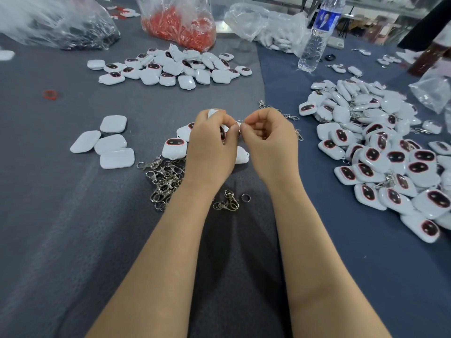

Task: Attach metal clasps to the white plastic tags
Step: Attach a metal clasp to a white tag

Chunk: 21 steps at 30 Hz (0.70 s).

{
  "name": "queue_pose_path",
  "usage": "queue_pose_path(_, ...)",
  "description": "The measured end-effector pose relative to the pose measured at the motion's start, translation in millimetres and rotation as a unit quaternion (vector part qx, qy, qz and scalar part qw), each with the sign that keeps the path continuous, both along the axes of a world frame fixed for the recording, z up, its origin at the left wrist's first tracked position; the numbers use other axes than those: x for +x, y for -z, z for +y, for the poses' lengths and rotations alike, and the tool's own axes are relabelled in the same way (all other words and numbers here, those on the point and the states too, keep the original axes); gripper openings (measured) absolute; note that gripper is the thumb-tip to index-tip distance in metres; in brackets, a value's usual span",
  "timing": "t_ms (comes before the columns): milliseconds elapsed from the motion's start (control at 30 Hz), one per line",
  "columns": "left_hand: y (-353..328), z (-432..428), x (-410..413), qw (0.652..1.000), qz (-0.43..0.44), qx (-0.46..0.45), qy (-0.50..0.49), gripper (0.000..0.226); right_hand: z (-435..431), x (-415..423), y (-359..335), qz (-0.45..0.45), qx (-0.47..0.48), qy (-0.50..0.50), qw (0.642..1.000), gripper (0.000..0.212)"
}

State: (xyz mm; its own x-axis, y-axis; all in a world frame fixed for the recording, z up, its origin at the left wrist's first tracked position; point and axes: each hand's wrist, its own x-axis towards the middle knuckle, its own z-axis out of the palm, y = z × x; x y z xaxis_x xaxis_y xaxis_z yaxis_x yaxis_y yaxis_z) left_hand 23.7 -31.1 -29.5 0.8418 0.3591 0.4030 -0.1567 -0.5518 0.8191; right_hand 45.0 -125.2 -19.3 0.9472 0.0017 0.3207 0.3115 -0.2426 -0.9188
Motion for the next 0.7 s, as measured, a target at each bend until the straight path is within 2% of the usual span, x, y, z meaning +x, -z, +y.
queue_pose_path(100, 0.7, -1.0, -0.8, 1.000, 0.000, 0.004, -0.001, 0.007, 0.0, 1.0, 1.4, -0.007, -0.018, -0.002, 1.000, 0.015)
queue_pose_path(433, 1.1, 0.9, -1.1, 0.999, 0.002, 0.032, 0.003, 0.008, -4.8, 2.7, 3.6, -0.016, -0.076, -0.044, 0.996, 0.027)
queue_pose_path(600, -0.6, 2.6, -0.7, 0.998, 0.001, -0.053, 0.038, 0.009, -7.9, 3.4, 3.9, -0.017, -0.047, -0.023, 0.998, 0.025)
queue_pose_path(700, -0.9, 6.3, 0.2, 0.988, 0.036, -0.145, 0.044, 0.033, -8.5, 5.0, 6.4, 0.000, -0.049, 0.010, 0.999, 0.023)
